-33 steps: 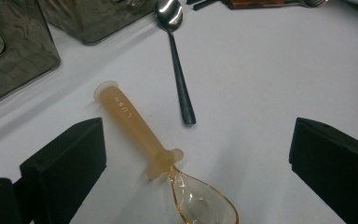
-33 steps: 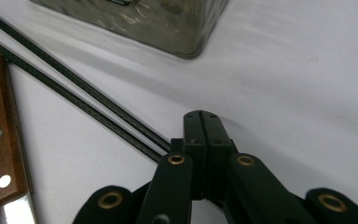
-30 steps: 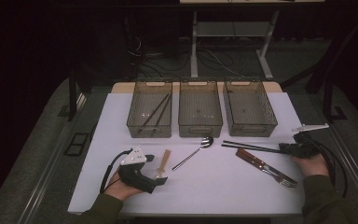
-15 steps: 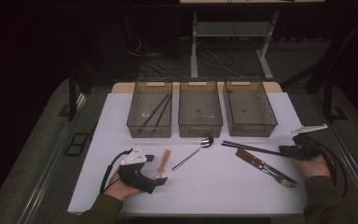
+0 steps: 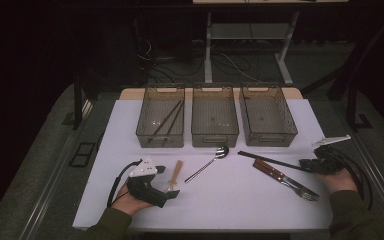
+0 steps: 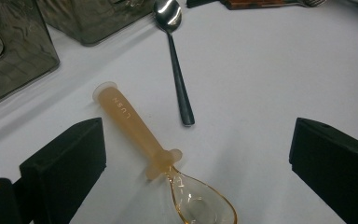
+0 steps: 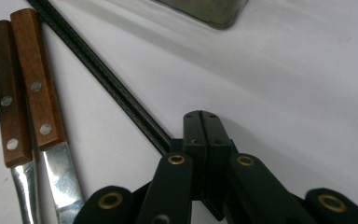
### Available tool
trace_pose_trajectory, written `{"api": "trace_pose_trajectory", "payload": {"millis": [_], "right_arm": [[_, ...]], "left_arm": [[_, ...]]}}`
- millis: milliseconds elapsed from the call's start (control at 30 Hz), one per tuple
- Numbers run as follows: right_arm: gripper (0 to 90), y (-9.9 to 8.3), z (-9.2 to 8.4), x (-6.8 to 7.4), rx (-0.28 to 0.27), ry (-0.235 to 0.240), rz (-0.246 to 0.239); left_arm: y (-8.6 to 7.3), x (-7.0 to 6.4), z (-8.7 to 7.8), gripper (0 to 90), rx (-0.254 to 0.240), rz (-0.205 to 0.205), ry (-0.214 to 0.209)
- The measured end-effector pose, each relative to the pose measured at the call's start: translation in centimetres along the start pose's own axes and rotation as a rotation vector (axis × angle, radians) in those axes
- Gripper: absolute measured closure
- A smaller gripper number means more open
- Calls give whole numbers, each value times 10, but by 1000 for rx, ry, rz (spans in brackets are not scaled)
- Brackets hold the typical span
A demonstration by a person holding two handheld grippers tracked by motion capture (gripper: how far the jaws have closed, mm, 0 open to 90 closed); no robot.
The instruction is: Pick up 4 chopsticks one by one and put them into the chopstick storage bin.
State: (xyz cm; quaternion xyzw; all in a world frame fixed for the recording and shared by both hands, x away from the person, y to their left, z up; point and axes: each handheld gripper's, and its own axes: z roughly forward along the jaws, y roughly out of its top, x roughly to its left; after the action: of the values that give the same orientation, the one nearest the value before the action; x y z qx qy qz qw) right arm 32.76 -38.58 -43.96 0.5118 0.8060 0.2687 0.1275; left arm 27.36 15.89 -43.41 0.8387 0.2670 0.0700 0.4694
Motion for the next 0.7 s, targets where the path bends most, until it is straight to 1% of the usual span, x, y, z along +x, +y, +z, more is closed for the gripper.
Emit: {"api": "trace_pose_trajectory", "payload": {"millis": [67, 133, 200, 467, 700], "right_arm": [[895, -1, -1, 1, 3, 3, -10], [895, -1, -1, 3, 6, 2, -8], [896, -2, -2, 4, 12, 5, -19], [895, -7, -6, 11, 29, 13, -51], [895, -12, -10, 14, 34, 25, -61]], "left_arm": [[0, 0, 0, 26, 0, 0, 1], [0, 0, 0, 27, 0, 1, 1], [0, 0, 0, 27, -5, -6, 1], [0, -1, 0, 27, -4, -4, 1], [0, -1, 0, 27, -3, -3, 1]]}}
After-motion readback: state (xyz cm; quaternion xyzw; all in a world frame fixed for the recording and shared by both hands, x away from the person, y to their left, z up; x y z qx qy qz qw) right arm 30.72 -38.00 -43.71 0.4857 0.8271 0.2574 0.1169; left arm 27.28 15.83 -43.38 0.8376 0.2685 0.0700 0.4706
